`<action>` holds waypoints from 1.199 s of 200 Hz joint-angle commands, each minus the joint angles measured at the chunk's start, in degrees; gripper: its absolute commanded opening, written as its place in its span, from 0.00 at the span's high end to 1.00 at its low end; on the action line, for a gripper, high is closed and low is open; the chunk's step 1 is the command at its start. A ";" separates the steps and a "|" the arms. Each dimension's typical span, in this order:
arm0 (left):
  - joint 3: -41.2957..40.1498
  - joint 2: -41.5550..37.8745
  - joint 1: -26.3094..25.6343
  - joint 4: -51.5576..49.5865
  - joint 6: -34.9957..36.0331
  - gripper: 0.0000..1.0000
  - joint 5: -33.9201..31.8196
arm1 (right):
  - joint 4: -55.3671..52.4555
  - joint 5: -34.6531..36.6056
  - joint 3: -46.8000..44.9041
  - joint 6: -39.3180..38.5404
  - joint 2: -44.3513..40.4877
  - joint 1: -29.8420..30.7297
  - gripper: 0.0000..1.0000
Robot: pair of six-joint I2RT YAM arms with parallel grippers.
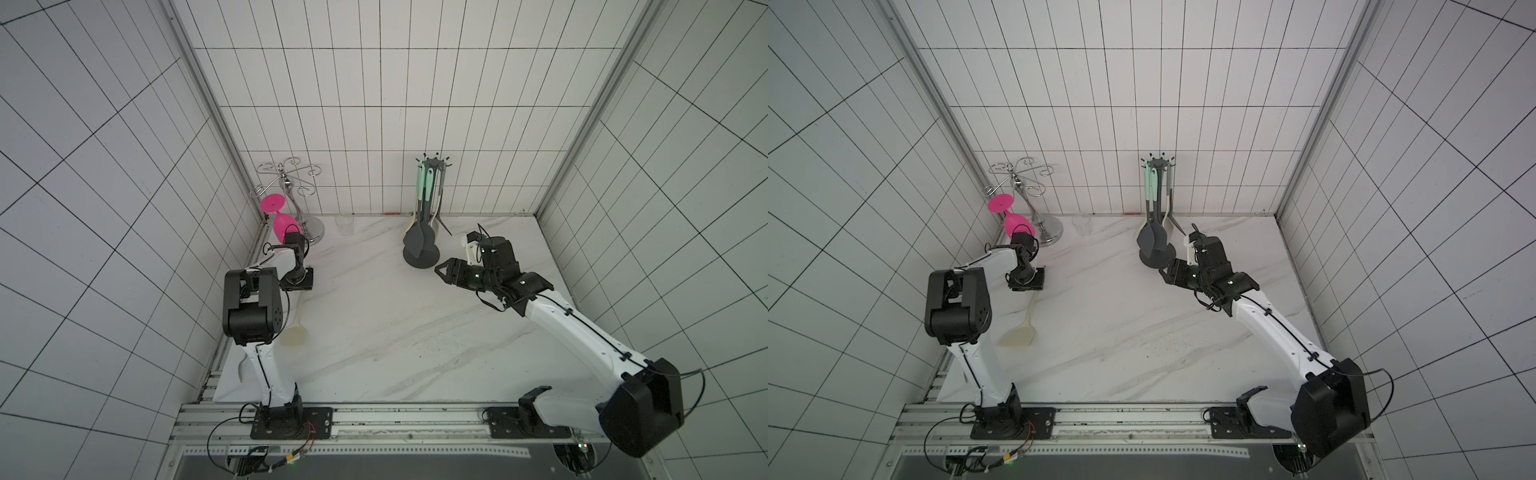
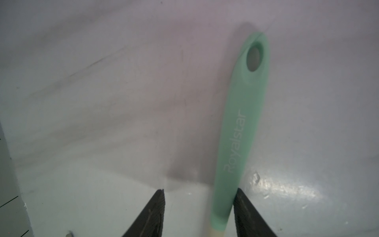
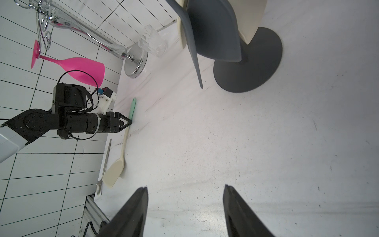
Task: Take the spatula off the kitchen utensil rack
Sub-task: Place the spatula at the center of the board, then take off the spatula from the rack.
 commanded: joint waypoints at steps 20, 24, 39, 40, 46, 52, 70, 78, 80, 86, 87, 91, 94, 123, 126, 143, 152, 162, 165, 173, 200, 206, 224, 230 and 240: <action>0.95 0.76 0.34 0.26 -0.66 0.47 -0.06 | -0.58 0.72 2.45 -0.83 0.91 0.45 0.39; 1.08 0.60 0.27 0.03 -0.73 0.47 0.06 | -0.51 0.85 2.55 -0.94 0.90 0.46 0.39; 1.83 -0.84 0.24 -0.63 -0.75 0.47 0.63 | -1.08 1.68 3.25 -1.78 1.07 0.45 0.39; 1.87 -0.98 0.20 -0.70 -0.75 0.47 0.64 | -1.19 1.76 3.36 -1.86 1.14 0.45 0.39; 2.39 -1.75 0.23 -1.45 -0.75 0.46 0.74 | -1.53 2.28 3.73 -2.25 1.23 0.45 0.39; 3.36 -2.56 0.17 -2.49 -0.84 0.46 0.70 | -1.87 2.90 4.31 -2.68 1.42 0.44 0.39; 5.51 -6.74 -0.76 -3.88 -0.76 0.46 0.09 | -2.67 5.39 6.01 -3.88 1.93 0.45 0.39; 6.67 -8.85 -1.50 -4.23 -0.75 0.46 -0.54 | -2.81 7.03 6.91 -4.33 2.24 0.45 0.39; 7.01 -9.32 -1.77 -4.28 -0.75 0.46 -0.74 | -2.83 7.54 7.07 -4.45 2.24 0.41 0.39; 7.95 -10.83 -2.62 -4.57 -0.73 0.46 -1.03 | -2.77 8.92 7.80 -4.77 2.46 0.45 0.39; 8.18 -11.03 -2.76 -4.61 -0.74 0.46 -1.02 | -2.77 9.12 7.96 -4.85 2.54 0.45 0.39; 8.90 -11.87 -3.45 -4.82 -0.74 0.46 -1.06 | -2.68 10.19 8.40 -5.04 2.60 0.45 0.39; 9.46 -12.59 -4.10 -4.94 -0.75 0.46 -1.02 | -2.69 11.03 8.82 -5.23 2.71 0.45 0.40; 13.25 -17.75 -13.05 -3.46 0.16 0.46 -0.40 | 1.26 17.43 12.52 -7.21 3.83 0.43 0.43; 13.44 -18.16 -14.27 -2.90 0.11 0.46 -0.50 | 1.98 17.98 12.86 -7.47 3.99 0.44 0.43; 13.58 -20.58 -20.27 2.85 0.55 0.45 2.77 | 5.61 21.42 15.53 -9.47 5.50 0.37 0.45; 13.10 -21.86 -22.82 7.51 0.37 0.45 5.61 | 7.04 23.28 17.59 -10.63 6.66 0.32 0.47; 13.23 -23.02 -25.33 12.39 -0.60 0.43 8.33 | 8.02 24.78 20.21 -11.54 8.35 0.14 0.51; 13.24 -23.24 -25.82 14.05 -1.03 0.42 9.02 | 8.29 25.01 21.02 -11.78 8.89 -0.01 0.52; 13.40 -23.69 -26.94 18.49 -2.45 0.40 11.31 | 9.07 25.40 23.24 -12.25 10.44 -0.31 0.59; 16.27 -21.77 -27.95 31.77 -9.71 0.36 20.42 | 11.81 24.71 29.57 -12.96 15.51 -1.34 0.70; 17.76 -20.48 -28.00 33.39 -11.46 0.36 22.10 | 12.57 24.63 30.50 -13.21 16.54 -1.47 0.70; 23.71 -16.09 -28.18 35.72 -15.76 0.36 26.04 | 15.19 24.78 32.41 -14.00 19.02 -1.65 0.65; 25.33 -14.65 -28.37 36.40 -16.62 0.36 27.18 | 15.89 24.82 32.91 -14.27 19.78 -1.73 0.63; 27.47 -12.67 -28.89 37.70 -17.71 0.35 28.47 | 17.10 25.27 33.54 -14.82 20.92 -1.75 0.62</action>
